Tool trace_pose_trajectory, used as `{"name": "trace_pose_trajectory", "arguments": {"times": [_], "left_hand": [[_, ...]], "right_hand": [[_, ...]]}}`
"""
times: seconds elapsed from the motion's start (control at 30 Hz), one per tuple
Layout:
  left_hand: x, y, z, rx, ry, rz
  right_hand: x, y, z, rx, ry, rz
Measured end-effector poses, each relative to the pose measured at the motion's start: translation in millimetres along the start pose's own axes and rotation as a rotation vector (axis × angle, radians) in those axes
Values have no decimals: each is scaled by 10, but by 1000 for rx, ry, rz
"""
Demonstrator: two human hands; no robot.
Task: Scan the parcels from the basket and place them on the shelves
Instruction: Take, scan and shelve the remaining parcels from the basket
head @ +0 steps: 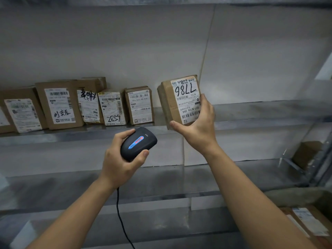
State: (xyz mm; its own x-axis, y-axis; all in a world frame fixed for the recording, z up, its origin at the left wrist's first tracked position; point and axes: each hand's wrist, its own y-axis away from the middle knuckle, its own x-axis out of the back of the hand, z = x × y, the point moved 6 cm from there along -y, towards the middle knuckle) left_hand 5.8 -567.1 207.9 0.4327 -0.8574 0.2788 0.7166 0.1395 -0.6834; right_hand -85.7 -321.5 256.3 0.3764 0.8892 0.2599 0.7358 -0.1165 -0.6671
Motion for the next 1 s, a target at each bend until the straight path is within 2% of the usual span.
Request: {"name": "trace_pose_trajectory", "arguments": {"times": [0.2, 0.33, 0.67, 1.0], "left_hand": [[-128, -86, -16, 61, -6, 47], [-136, -140, -21, 88, -27, 64], [-200, -165, -250, 158, -19, 108], [-304, -295, -472, 175, -61, 101]], "right_hand": [[-279, -324, 15, -29, -4, 123], [-533, -418, 68, -58, -20, 147], [-1027, -445, 309, -108, 39, 61], [-1119, -491, 496, -88, 83, -9]]}}
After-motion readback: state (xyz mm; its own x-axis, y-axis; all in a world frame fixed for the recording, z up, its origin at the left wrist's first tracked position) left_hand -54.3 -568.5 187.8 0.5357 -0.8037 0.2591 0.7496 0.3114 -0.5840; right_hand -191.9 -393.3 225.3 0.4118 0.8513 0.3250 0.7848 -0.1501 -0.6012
